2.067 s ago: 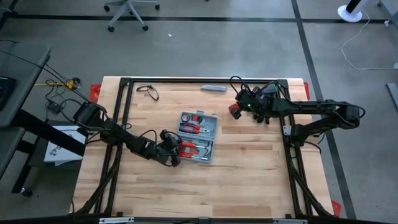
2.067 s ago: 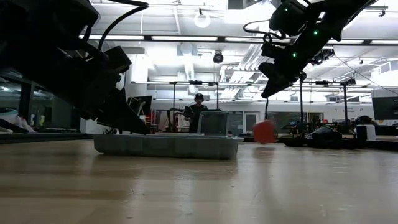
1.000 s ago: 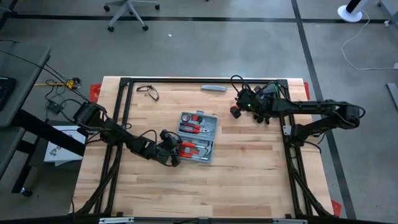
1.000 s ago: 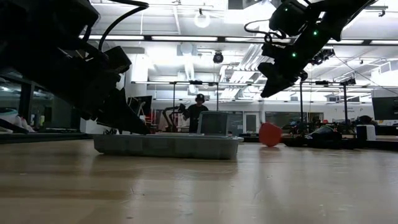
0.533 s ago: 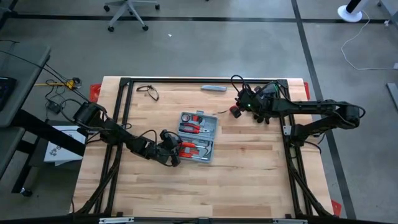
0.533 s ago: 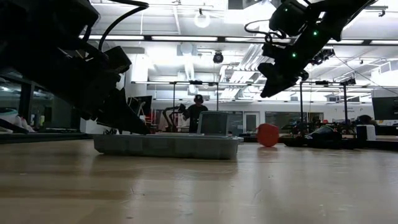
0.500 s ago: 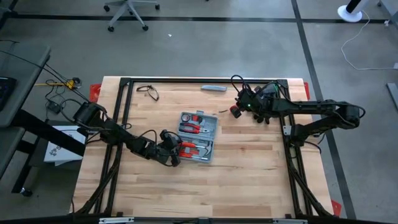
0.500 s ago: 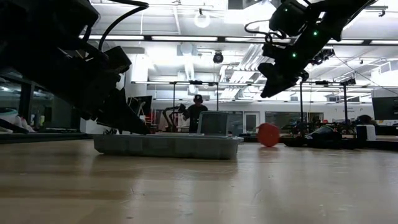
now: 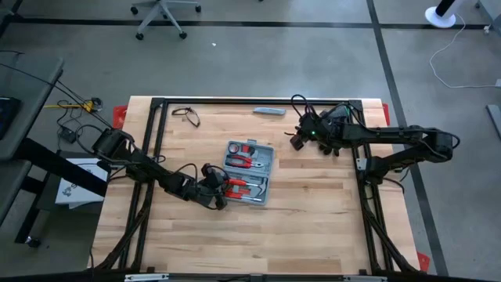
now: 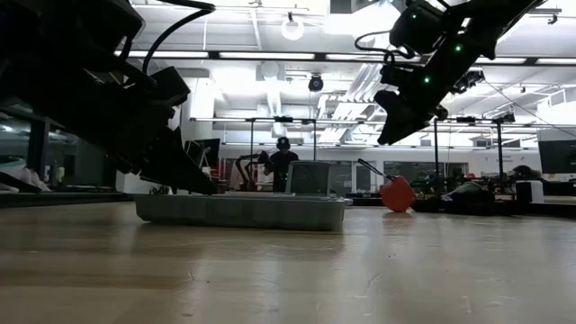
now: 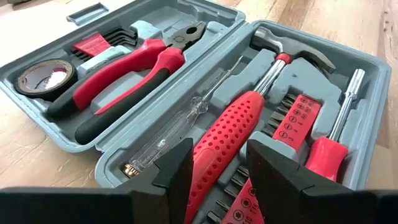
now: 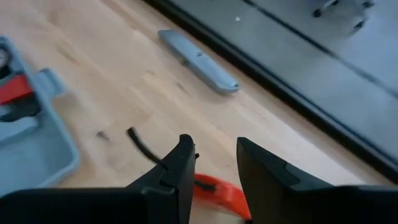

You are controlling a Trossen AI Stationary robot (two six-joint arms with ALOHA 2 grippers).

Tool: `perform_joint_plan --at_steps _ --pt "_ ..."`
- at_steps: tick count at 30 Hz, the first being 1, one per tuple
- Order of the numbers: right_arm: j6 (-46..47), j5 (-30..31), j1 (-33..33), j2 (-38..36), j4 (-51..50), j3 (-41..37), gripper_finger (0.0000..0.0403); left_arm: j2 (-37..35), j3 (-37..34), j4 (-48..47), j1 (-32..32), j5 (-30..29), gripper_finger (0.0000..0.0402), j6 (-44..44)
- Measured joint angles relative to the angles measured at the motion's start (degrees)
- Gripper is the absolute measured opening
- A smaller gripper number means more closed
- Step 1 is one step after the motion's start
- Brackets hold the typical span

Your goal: Prefit tool cases

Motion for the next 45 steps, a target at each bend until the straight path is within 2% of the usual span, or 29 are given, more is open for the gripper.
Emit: perform_joint_plan --at_steps 6,9,11,16,20,23,27,31,35,38,42,45 --pt "5.6 -5.6 2.0 0.0 4.8 -5.3 0.0112 0.0 0.0 0.0 0.0 -0.7 0.0142 0.0" --pt "9.2 -9.3 5.7 0.0 11.1 -10.2 0.0112 0.0 0.0 0.1 0.0 -0.8 0.0142 1.9" --pt "11.1 -9.4 9.1 0.0 17.6 -13.6 0.0112 -0.2 0.0 0.6 0.3 -0.8 0.0142 5.1" --pt "16.7 -7.4 16.5 0.0 31.3 -20.1 0.0112 -2.4 2.6 1.3 3.3 3.0 0.0142 16.2" --pt "19.2 -2.9 22.2 0.0 33.4 -21.2 0.0112 -3.6 5.6 0.9 8.0 6.5 0.0142 23.8" --pt "18.9 2.1 26.5 0.0 34.8 -21.2 0.0112 -3.6 7.8 -0.4 12.6 9.0 0.0142 26.3" --pt "18.3 9.1 30.9 0.0 36.8 -21.2 0.0112 -3.6 11.2 -7.6 19.4 15.3 0.0142 27.4" --pt "18.8 13.4 32.7 0.0 36.3 -21.2 0.0112 -3.6 15.7 -18.8 24.7 19.2 0.0142 31.5" --pt "18.8 14.7 32.7 0.0 35.9 -21.2 0.0112 -3.5 20.6 -29.6 28.4 20.8 0.0142 36.3" --pt "18.4 15.4 32.6 0.0 35.6 -21.2 0.0112 -3.5 23.1 -34.8 30.9 24.4 0.0142 40.3" --pt "17.9 15.5 32.5 0.0 35.5 -21.2 0.0112 -3.5 25.6 -40.3 34.4 30.2 0.0142 41.6" --pt "17.8 15.5 32.5 0.2 35.5 -21.2 0.0112 -3.5 26.2 -45.2 36.5 31.1 0.0142 42.8"
